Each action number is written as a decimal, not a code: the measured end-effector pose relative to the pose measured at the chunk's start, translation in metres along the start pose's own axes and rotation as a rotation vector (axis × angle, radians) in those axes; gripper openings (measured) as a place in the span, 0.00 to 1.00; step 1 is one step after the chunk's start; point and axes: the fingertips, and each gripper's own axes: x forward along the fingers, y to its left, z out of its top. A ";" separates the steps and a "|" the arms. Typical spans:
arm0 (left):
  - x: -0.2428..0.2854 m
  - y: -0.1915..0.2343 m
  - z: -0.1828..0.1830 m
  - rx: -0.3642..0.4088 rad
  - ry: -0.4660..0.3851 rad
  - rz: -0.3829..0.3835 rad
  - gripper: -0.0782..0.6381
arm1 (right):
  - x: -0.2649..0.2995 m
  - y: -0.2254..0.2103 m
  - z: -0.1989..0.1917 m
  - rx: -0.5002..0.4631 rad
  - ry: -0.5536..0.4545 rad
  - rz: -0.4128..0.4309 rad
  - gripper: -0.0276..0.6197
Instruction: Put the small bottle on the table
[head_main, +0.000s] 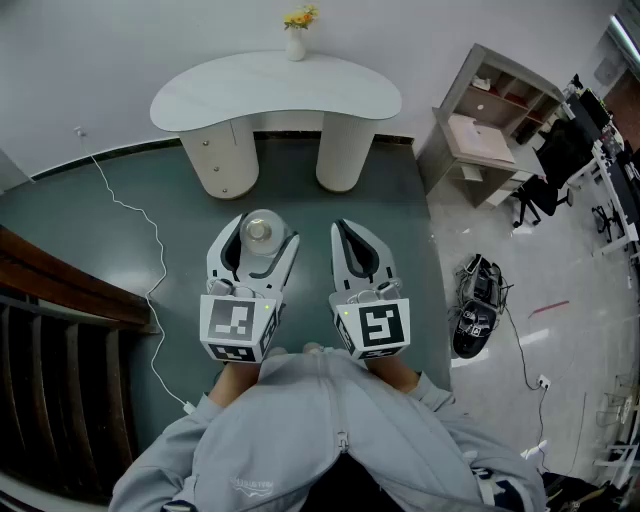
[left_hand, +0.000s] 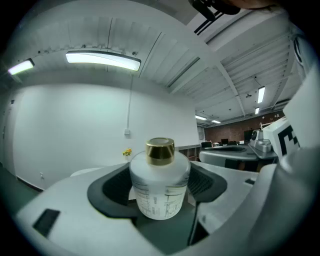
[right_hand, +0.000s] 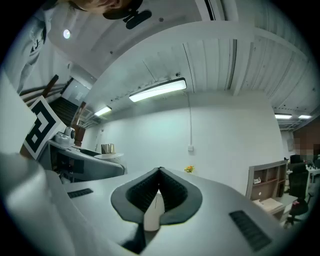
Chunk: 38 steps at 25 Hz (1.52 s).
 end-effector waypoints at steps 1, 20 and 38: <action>0.000 0.000 -0.001 0.001 -0.002 0.002 0.57 | 0.000 0.000 -0.002 0.002 0.000 0.002 0.08; 0.023 -0.029 0.002 -0.011 -0.010 0.051 0.57 | -0.006 -0.039 -0.009 0.053 -0.035 0.063 0.08; 0.113 0.054 -0.001 -0.002 -0.009 0.034 0.57 | 0.111 -0.056 -0.036 0.051 -0.014 0.053 0.08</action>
